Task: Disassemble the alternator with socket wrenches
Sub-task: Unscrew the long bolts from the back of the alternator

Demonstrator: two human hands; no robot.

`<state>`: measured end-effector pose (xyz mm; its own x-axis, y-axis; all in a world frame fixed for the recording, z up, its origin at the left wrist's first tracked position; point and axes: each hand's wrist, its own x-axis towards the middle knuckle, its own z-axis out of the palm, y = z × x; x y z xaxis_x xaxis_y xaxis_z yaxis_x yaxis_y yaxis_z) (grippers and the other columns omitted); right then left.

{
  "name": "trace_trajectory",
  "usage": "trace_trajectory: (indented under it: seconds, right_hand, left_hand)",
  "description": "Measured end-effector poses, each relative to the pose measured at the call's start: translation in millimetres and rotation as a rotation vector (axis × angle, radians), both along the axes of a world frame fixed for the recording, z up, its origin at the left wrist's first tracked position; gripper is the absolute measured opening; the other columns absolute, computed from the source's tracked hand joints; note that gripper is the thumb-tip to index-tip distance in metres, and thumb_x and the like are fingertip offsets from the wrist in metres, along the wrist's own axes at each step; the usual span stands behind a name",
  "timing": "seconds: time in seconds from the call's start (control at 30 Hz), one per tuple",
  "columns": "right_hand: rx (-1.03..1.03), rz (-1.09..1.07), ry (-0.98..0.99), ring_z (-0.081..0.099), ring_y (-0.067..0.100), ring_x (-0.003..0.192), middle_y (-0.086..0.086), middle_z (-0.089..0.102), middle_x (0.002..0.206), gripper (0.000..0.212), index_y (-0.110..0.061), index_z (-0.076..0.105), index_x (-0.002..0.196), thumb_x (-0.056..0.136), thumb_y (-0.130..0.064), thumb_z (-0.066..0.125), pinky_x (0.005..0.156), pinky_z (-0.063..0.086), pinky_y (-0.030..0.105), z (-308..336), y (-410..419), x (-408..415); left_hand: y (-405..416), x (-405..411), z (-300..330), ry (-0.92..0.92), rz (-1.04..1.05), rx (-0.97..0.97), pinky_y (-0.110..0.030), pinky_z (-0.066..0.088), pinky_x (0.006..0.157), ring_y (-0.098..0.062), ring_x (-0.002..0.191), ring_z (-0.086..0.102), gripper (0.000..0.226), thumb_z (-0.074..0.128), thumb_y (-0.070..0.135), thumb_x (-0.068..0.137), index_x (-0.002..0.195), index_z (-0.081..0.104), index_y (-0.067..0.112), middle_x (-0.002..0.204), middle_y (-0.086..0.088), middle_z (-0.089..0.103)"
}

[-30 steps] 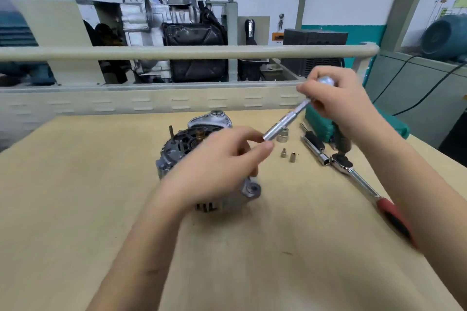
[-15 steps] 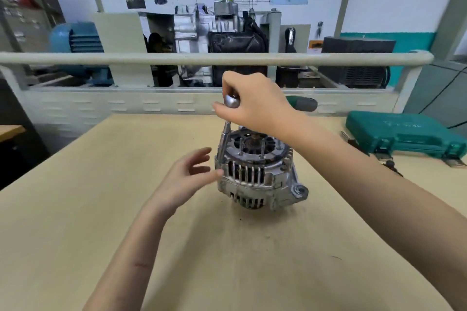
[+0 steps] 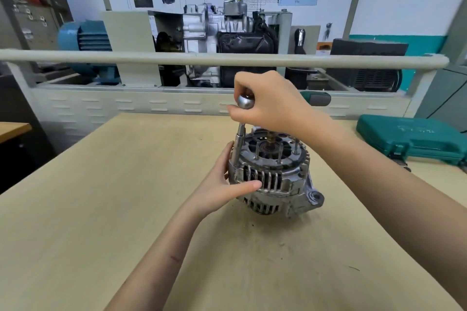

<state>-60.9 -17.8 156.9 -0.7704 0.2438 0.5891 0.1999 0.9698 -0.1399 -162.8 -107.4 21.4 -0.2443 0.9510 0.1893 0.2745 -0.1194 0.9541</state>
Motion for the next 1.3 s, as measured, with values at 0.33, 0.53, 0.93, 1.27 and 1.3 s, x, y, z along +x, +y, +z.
trace_trajectory:
  seconds: [0.33, 0.53, 0.93, 1.27, 1.3]
  right_hand:
    - [-0.09, -0.058, 0.207, 0.041, 0.021, 0.057, -0.002, 0.045, 0.056, 0.018, -0.011, 0.049, 0.074, 0.08, -0.022, 0.062, 0.057, 0.039, 0.034, 14, 26, 3]
    - [-0.085, -0.079, 0.193, 0.04, 0.018, 0.056, -0.005, 0.043, 0.056, 0.018, -0.011, 0.048, 0.075, 0.082, -0.023, 0.061, 0.057, 0.036, 0.03, 12, 33, -4]
    - [-0.133, -0.094, 0.296, 0.05, 0.028, 0.063, 0.008, 0.056, 0.064, 0.015, -0.01, 0.052, 0.074, 0.078, -0.019, 0.063, 0.057, 0.041, 0.034, 9, 44, 19]
    - [-0.176, -0.214, 0.29, 0.039, 0.006, 0.053, -0.002, 0.05, 0.06, 0.015, -0.004, 0.054, 0.072, 0.077, -0.014, 0.064, 0.053, 0.034, 0.019, 8, 77, 73]
    - [-0.155, -0.209, 0.254, 0.043, 0.011, 0.055, 0.002, 0.052, 0.061, 0.015, -0.003, 0.055, 0.073, 0.076, -0.014, 0.064, 0.056, 0.038, 0.024, 7, 78, 76]
  left_hand:
    - [3, 19, -11, -0.105, 0.091, 0.093, 0.0, 0.039, 0.078, 0.022, 0.107, 0.045, 0.097, 0.085, 0.035, 0.059, 0.132, 0.021, 0.048, 0.122, 0.034, 0.044]
    - [-1, 41, -15, -0.017, 0.226, 0.171, -0.028, 0.038, 0.103, 0.004, 0.125, 0.04, 0.087, 0.078, 0.05, 0.056, 0.121, 0.021, 0.066, 0.13, 0.031, 0.042]
    - [6, 12, -23, -0.004, 0.183, 0.159, -0.002, 0.041, 0.084, 0.017, 0.111, 0.046, 0.093, 0.084, 0.051, 0.044, 0.115, 0.027, 0.071, 0.119, 0.042, 0.048]
    - [30, -45, -38, -0.305, 0.164, 0.049, -0.034, 0.047, 0.094, -0.013, 0.109, 0.06, 0.064, 0.062, 0.05, 0.069, 0.126, 0.053, 0.021, 0.12, 0.004, 0.063]
    - [33, -43, -41, -0.343, 0.18, 0.05, -0.032, 0.048, 0.089, -0.013, 0.105, 0.063, 0.062, 0.062, 0.052, 0.068, 0.122, 0.057, 0.021, 0.115, 0.003, 0.066]
